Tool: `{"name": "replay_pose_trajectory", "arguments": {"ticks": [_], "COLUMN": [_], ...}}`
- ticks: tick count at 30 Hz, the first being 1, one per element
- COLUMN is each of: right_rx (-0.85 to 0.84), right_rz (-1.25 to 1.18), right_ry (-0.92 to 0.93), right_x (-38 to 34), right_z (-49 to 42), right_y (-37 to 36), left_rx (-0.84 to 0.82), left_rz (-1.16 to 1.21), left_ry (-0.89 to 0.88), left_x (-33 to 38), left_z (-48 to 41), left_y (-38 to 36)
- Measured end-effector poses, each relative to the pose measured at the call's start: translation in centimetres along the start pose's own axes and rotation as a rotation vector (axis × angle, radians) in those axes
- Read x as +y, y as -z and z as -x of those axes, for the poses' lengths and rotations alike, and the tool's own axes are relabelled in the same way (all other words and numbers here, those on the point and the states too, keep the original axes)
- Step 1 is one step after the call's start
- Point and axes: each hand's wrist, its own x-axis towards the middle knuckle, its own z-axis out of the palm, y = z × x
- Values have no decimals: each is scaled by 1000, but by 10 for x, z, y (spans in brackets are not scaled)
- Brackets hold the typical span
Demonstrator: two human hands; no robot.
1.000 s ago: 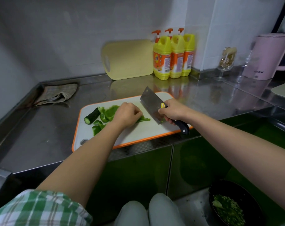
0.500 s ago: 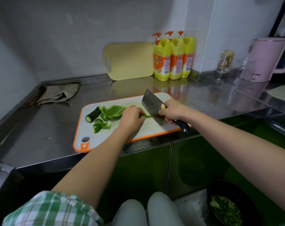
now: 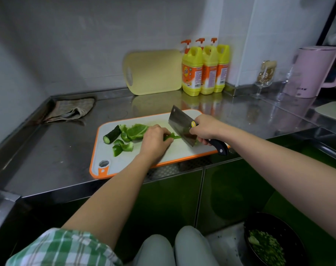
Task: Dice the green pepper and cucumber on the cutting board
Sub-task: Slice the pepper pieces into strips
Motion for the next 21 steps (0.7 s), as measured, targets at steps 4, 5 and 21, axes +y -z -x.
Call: {"name": "replay_pose_trajectory", "arguments": {"ticks": [4,5,21], "right_rx": [-5,-14,131], "right_rz": [35,59,236], "right_ry": [-10,-15,9], "right_x": [-7,-9,-14], "right_z": [4,5,-11], "right_y": [0,0,-23], "left_rx": [34,43,91], "left_rz": [53,63,186], "left_ry": [52,58,89], "left_x": [6,6,0], "left_z": [-2,-2,-2], "left_y": [-3,-4,-8]}}
